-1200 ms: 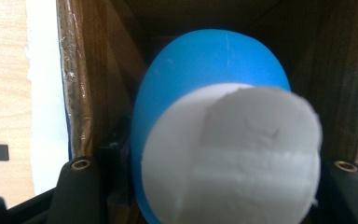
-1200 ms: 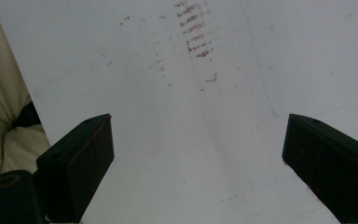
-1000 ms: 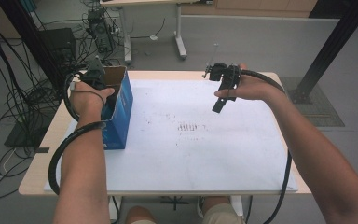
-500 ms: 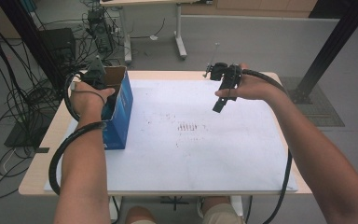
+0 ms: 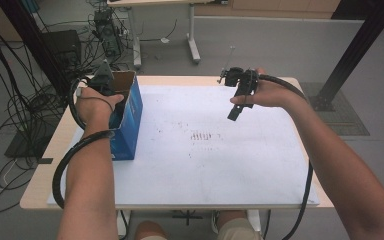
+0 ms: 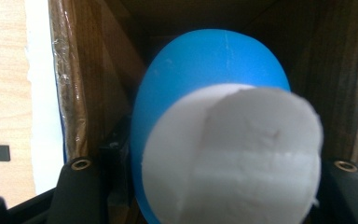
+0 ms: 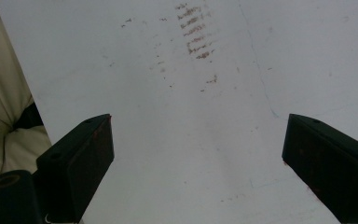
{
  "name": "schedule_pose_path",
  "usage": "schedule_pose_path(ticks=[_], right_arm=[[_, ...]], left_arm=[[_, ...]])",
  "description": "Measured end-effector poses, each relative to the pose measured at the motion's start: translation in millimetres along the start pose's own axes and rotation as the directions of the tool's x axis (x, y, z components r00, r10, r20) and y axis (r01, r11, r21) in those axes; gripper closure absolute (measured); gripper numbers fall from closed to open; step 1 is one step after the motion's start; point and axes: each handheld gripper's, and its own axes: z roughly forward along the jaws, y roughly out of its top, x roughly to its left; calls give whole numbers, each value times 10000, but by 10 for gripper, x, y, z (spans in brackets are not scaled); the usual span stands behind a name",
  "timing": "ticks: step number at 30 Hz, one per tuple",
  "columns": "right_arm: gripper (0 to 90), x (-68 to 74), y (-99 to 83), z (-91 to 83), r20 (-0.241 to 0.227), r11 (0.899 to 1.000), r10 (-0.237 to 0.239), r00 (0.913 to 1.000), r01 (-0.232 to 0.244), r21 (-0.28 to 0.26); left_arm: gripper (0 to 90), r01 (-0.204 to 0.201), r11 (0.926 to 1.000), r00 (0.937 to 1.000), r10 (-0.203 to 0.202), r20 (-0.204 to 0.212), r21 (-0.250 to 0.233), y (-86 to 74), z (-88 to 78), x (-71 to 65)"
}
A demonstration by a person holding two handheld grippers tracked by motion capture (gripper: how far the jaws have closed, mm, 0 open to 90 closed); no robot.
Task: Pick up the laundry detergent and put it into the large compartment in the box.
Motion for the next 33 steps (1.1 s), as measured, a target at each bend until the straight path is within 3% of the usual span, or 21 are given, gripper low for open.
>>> schedule_pose_path(ticks=[33], right_arm=[[88,9,37,13,-13,10000,-80,10000,80,53]], left_arm=[[370,-74,10000,10000,74,32,58,11,0,8]])
